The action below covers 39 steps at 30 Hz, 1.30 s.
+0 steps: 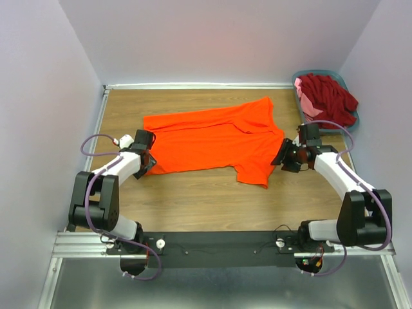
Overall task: Fold and stack the t-shirts
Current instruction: Fold the tshirt
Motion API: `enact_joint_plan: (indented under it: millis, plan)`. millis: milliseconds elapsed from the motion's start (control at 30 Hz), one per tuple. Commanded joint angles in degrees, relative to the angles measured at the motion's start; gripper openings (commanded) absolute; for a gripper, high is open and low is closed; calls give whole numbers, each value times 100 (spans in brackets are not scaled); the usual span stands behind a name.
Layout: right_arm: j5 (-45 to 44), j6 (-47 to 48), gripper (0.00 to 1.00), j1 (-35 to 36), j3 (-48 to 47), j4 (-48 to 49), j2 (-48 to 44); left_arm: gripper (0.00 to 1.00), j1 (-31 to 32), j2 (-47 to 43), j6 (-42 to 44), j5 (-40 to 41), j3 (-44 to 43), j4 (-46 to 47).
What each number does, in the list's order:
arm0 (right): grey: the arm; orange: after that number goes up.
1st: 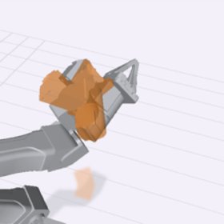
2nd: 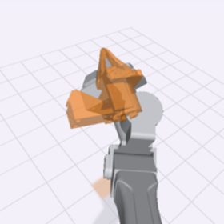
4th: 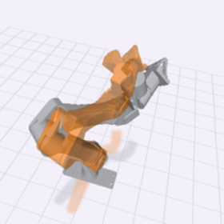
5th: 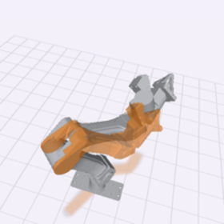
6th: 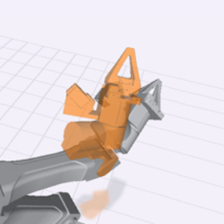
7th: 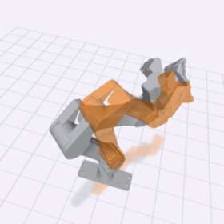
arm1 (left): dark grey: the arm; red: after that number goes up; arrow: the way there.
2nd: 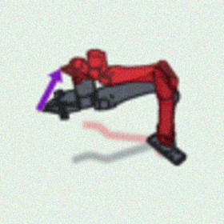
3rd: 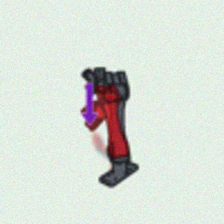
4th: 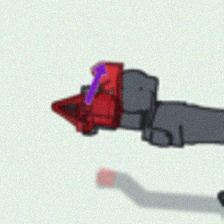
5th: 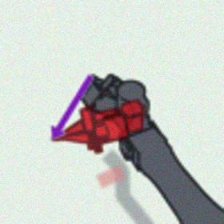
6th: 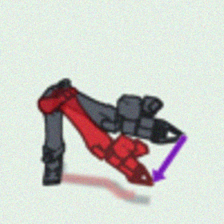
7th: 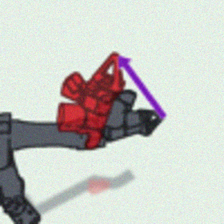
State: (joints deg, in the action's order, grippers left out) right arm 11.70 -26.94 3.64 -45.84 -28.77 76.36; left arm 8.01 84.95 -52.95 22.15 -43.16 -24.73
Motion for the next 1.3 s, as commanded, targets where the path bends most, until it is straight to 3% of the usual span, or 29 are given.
enact_joint_plan:
  millis: [0, 133, 233, 333, 867, 967, 1067, 1100, 1167, 1267]
  plan:
    - [60, 49, 59, -21, 93, -348, -183, 60, 8, 189, -32, 9, 132, 65]
    - [69, -101, 59, 66, 260, -427, -253, 39, 8, 162, 48, -53, 202, 74]
    - [86, -294, 60, 189, 435, -410, -323, 13, 8, 163, 144, -97, 185, 74]
    - [139, -426, 59, 295, 524, -314, -271, 1, 8, 136, 250, -150, 159, 74]
    - [96, -576, 58, 1262, 937, 267, 265, 0, 16, -347, 584, -71, 132, 56]
    - [-45, -532, 49, 1280, 920, 258, 336, 0, 16, -330, 628, -71, 115, 65]
    - [-151, -444, 27, 1280, 806, 197, 319, 0, 16, -321, 672, -71, 88, 74]
    - [-186, -392, 15, 1280, 614, 127, 284, 0, 16, -330, 680, -62, 79, 74]
    - [-396, -295, 4, 1297, 315, -232, 309, 0, 16, -373, 707, -27, 71, 74]
    - [-757, 65, 0, 1402, -476, -883, 625, 0, 16, -409, 795, 61, 35, 74]
